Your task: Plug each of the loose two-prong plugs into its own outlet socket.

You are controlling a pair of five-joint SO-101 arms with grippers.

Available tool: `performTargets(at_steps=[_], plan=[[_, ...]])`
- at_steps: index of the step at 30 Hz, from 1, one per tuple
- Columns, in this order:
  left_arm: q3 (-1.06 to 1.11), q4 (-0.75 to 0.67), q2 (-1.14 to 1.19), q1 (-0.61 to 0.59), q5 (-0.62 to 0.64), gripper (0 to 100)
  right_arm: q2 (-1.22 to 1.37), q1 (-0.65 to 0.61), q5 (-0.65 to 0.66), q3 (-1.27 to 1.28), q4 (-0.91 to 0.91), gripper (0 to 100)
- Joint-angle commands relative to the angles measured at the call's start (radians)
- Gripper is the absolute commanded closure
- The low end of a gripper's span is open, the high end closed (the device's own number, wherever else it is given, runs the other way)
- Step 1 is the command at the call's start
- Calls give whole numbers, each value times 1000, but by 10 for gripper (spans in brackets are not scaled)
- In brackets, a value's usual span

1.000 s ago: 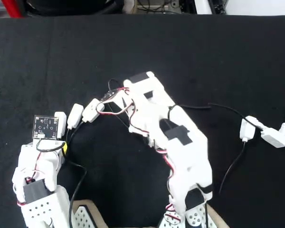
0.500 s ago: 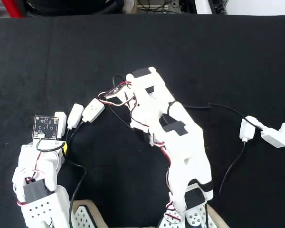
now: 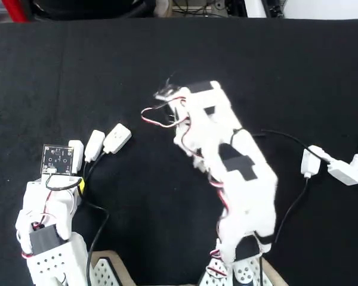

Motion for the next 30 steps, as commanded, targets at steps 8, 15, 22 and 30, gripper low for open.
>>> performTargets(at_steps=[8, 15, 22, 30], plan=[[18, -5, -12, 12, -2, 725, -657, 48, -176, 628, -605, 987], [-33, -25, -14, 2, 37, 725, -917, 95, -301, 846, -770, 987], [-202, -18, 23, 7, 152, 725, -926, 193, -428, 834, -741, 987], [-504, -51, 546, 54, 213, 723, -740, 193, -423, 707, -687, 987]])
